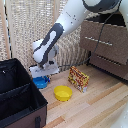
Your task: Kindly move your gripper toward the top drawer's handle. With caution, hold the handle robustly using your gripper and pull open the top drawer. Let the handle go. Relocate your gripper to the bowl placed in the background. Gently hold the bowl using your gripper. Bring the gripper and the bowl to the ajar drawer. Softly release the bowl into it.
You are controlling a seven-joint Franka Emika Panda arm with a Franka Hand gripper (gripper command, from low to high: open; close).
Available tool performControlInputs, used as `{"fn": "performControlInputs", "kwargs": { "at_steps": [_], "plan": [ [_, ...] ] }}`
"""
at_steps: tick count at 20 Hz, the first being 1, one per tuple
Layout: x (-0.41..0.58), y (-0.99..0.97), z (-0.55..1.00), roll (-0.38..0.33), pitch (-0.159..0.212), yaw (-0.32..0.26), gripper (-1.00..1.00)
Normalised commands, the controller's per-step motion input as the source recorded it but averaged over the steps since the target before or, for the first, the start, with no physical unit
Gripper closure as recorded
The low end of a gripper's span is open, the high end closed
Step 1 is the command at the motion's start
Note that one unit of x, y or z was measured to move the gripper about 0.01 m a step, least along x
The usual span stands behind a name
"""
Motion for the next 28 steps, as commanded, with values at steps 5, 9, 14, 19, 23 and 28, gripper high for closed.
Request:
{"fn": "performControlInputs", "kwargs": {
  "at_steps": [5, 9, 14, 19, 23, 28],
  "plan": [
    [-0.138, -0.01, 0.51, -0.004, 0.000, 0.000, 1.00],
    [-0.490, 0.02, 0.72, 0.003, -0.072, -0.037, 1.00],
    [-0.625, 0.07, 0.88, 0.001, -0.130, -0.060, 1.00],
    [-0.473, 0.07, 0.93, 0.018, -0.048, -0.009, 1.00],
    [-0.272, 0.00, 0.90, 0.074, -0.006, -0.023, 1.00],
    [0.121, -0.17, 0.89, 0.074, -0.048, -0.011, 1.00]
  ]
}}
